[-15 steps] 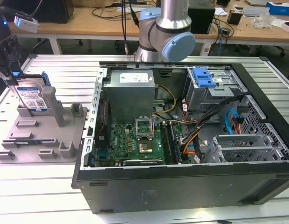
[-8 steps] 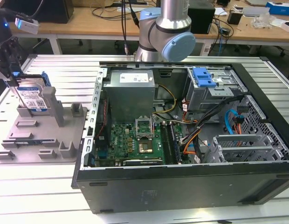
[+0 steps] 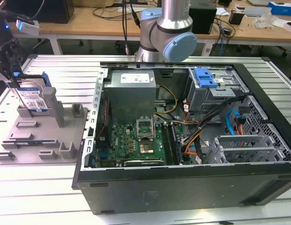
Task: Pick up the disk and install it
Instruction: 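Pick up the disk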
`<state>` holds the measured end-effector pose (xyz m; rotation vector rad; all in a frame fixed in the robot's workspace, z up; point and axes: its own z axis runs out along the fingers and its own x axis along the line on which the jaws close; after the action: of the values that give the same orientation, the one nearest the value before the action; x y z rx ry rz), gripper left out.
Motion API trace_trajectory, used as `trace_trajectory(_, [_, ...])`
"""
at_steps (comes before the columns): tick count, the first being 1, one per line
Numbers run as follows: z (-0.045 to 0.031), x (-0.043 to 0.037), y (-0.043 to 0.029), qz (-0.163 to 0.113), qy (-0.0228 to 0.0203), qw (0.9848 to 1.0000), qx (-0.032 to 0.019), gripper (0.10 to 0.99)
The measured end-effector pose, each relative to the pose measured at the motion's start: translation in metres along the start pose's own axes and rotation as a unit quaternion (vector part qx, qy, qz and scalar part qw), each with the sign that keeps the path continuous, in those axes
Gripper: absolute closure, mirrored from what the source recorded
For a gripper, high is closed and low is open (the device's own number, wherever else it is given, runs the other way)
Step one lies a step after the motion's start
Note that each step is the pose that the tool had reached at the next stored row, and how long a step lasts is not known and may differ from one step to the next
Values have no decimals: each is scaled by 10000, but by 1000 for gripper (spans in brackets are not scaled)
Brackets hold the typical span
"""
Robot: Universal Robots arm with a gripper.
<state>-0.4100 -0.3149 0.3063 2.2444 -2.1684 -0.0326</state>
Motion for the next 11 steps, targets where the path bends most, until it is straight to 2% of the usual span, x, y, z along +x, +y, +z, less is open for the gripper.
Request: trace_trajectory(11, [7,-7,2,0,0,10000,0,604])
